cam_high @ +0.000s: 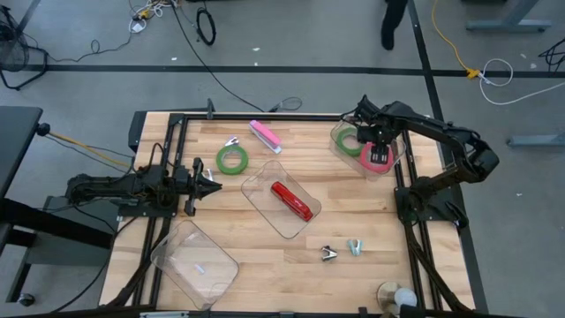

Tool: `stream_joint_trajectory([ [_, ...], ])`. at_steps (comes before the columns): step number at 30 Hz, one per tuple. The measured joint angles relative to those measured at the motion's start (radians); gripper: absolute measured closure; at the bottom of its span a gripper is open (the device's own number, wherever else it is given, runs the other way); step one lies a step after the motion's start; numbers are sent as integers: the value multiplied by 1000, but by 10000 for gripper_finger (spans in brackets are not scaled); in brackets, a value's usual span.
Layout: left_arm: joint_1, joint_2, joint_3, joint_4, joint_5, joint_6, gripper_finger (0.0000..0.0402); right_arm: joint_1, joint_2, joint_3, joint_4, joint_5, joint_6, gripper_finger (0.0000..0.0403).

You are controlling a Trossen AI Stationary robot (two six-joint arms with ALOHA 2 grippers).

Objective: Pick and place Stapler, Stapler remover, tape
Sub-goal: Put the black staple remover into the bottom transparent bin

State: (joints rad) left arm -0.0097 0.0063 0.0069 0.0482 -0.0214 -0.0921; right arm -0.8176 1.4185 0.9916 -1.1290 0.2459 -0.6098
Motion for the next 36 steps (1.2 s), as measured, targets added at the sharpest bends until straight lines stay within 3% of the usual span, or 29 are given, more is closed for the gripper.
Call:
stream_joint_trajectory([
  [12, 0, 0, 0, 0, 0, 0, 372, 0, 0, 3, 26, -1, 77, 166],
  [24, 0, 0, 0, 0, 0, 0, 372, 21, -33, 124, 48, -6, 87, 162],
  [36, 0, 0, 0, 0, 0, 0, 371, 144, -36, 244, 203, -224, 166, 162],
])
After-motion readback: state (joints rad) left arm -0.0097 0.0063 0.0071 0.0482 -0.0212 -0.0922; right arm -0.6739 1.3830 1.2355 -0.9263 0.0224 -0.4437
